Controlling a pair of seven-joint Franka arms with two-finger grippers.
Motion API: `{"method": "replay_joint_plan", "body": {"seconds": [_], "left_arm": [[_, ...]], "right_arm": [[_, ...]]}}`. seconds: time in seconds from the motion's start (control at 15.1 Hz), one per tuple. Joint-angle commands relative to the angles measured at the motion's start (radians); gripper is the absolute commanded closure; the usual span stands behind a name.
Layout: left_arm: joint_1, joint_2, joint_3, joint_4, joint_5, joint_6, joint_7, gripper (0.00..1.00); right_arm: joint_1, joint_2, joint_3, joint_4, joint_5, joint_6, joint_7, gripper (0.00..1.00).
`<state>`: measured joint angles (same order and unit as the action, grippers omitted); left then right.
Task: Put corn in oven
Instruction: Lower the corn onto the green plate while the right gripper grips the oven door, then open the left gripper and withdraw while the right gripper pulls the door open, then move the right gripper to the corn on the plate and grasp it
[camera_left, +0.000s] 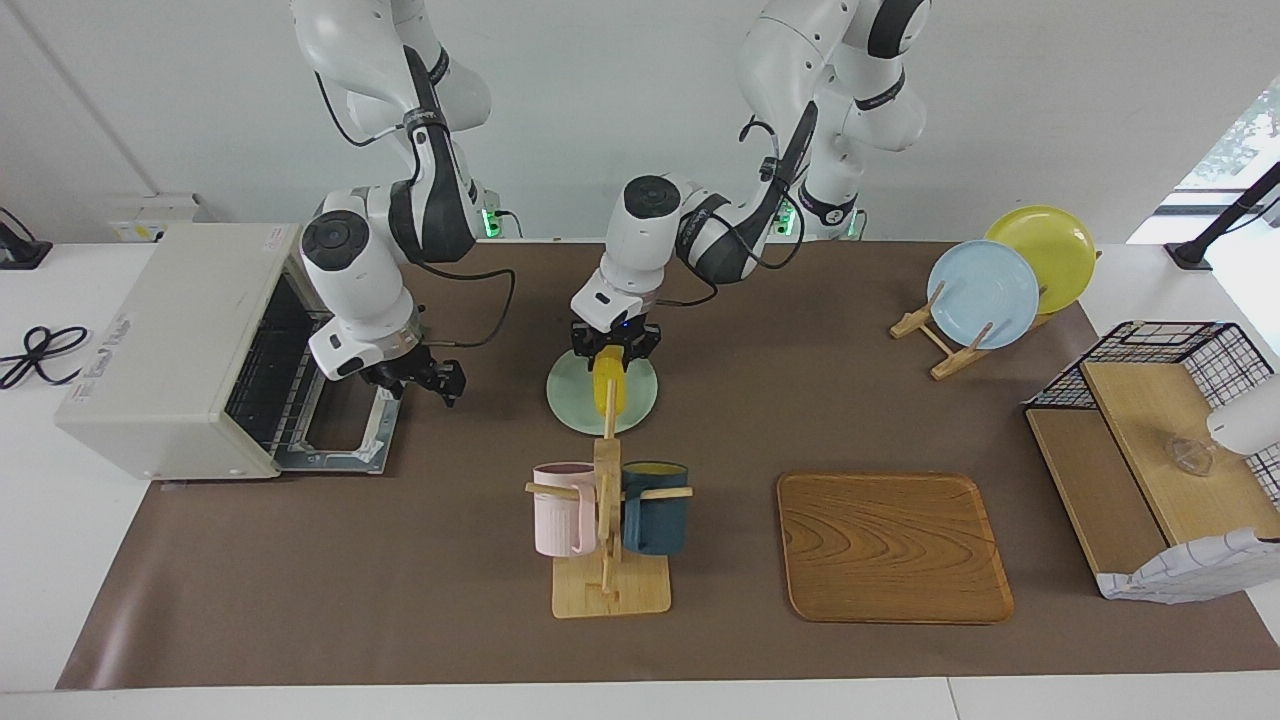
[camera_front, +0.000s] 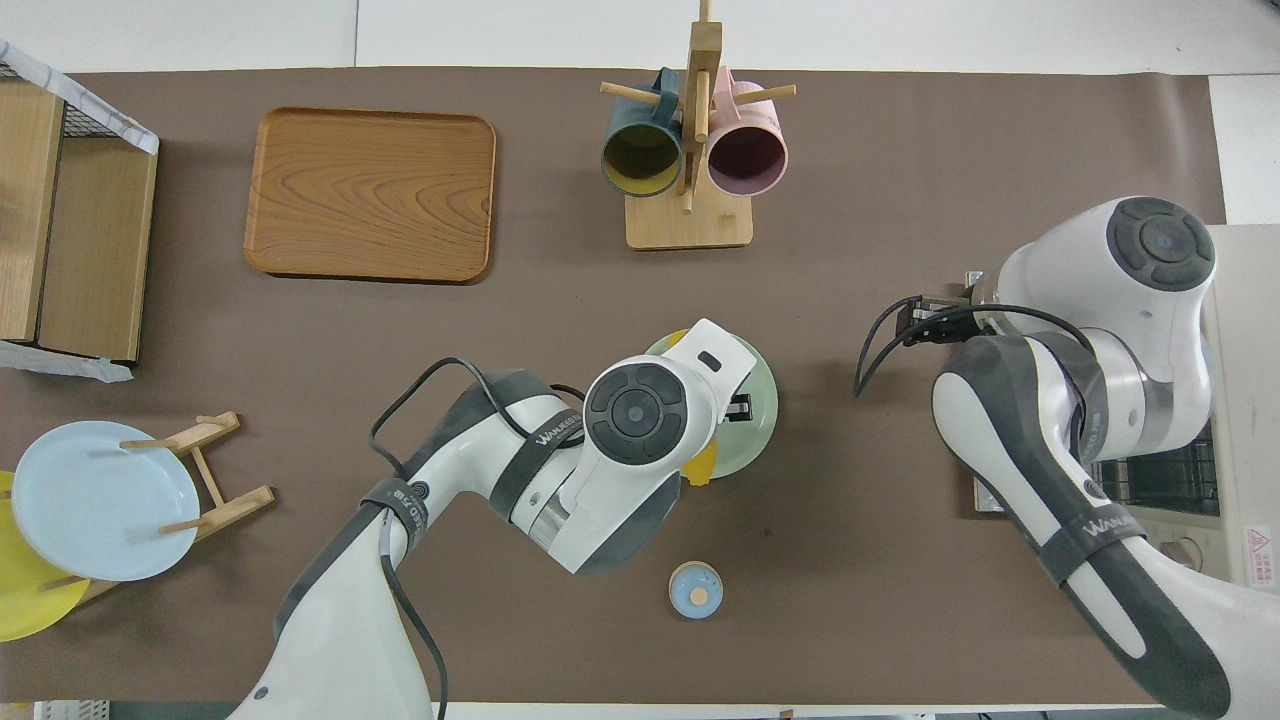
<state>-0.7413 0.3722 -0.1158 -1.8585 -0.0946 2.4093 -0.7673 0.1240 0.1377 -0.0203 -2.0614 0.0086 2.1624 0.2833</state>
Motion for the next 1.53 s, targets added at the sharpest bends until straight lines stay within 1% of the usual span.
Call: {"method": "replay_joint_plan", "body": {"seconds": [0.0, 0.07, 0.13, 0.2, 0.33, 0.47, 0.66, 0.8, 0.93, 1.0, 1.13, 1.2, 1.26, 1.33, 1.4, 1.46], "left_arm": [[-0.016, 0.013, 0.019, -0.004, -0.010, 0.028, 0.006, 0.96], [-0.016, 0.011, 0.019, -0.004, -0.010, 0.025, 0.005, 0.01], [-0.016, 0.011, 0.021, -0.002, -0.010, 0.021, 0.005, 0.00], [-0.012, 0.010, 0.021, -0.001, -0.008, 0.014, 0.006, 0.00], [0.005, -0.012, 0.022, -0.001, -0.008, -0.027, 0.014, 0.00], [0.057, -0.077, 0.022, 0.001, -0.008, -0.109, 0.046, 0.00], [0.187, -0.186, 0.022, 0.027, -0.008, -0.278, 0.135, 0.00], [0.276, -0.239, 0.025, 0.048, -0.005, -0.375, 0.209, 0.00], [0.367, -0.291, 0.028, 0.059, 0.009, -0.455, 0.253, 0.00], [0.420, -0.321, 0.028, 0.061, 0.018, -0.478, 0.300, 0.00], [0.500, -0.367, 0.028, 0.062, 0.019, -0.536, 0.385, 0.00], [0.531, -0.384, 0.028, 0.067, 0.029, -0.568, 0.426, 0.00], [0.552, -0.397, 0.028, 0.079, 0.053, -0.602, 0.454, 0.00], [0.572, -0.407, 0.028, 0.096, 0.071, -0.646, 0.480, 0.00], [0.585, -0.417, 0.028, 0.110, 0.075, -0.689, 0.494, 0.00], [0.588, -0.432, 0.028, 0.113, 0.076, -0.723, 0.496, 0.00]], "right_arm": [[-0.010, 0.013, 0.005, 0.017, -0.019, -0.001, -0.016, 0.14], [-0.009, 0.013, 0.005, 0.015, -0.019, 0.007, -0.016, 0.12], [-0.007, 0.011, 0.005, 0.011, -0.019, 0.013, -0.015, 0.02], [-0.007, 0.011, 0.005, 0.010, -0.019, 0.014, -0.015, 0.00], [-0.010, 0.011, 0.005, 0.012, -0.019, 0.002, -0.018, 0.00], [-0.009, 0.011, 0.005, 0.012, -0.019, 0.001, -0.018, 0.00], [0.002, 0.010, 0.006, 0.015, -0.019, -0.015, -0.007, 0.00], [0.008, 0.011, 0.014, 0.024, -0.018, -0.024, 0.006, 0.00], [0.083, 0.019, 0.033, 0.072, -0.019, -0.053, 0.101, 0.00], [0.139, 0.025, 0.033, 0.099, -0.019, -0.067, 0.170, 0.00], [0.250, 0.065, 0.033, 0.189, -0.019, -0.113, 0.322, 0.00], [0.296, 0.116, 0.033, 0.278, -0.024, -0.160, 0.389, 0.00], [0.346, 0.190, 0.033, 0.388, -0.027, -0.212, 0.439, 0.00], [0.388, 0.256, 0.031, 0.476, -0.024, -0.237, 0.486, 0.00], [0.426, 0.311, 0.031, 0.534, -0.036, -0.236, 0.541, 0.00], [0.451, 0.336, 0.031, 0.544, -0.039, -0.222, 0.578, 0.00]]}}
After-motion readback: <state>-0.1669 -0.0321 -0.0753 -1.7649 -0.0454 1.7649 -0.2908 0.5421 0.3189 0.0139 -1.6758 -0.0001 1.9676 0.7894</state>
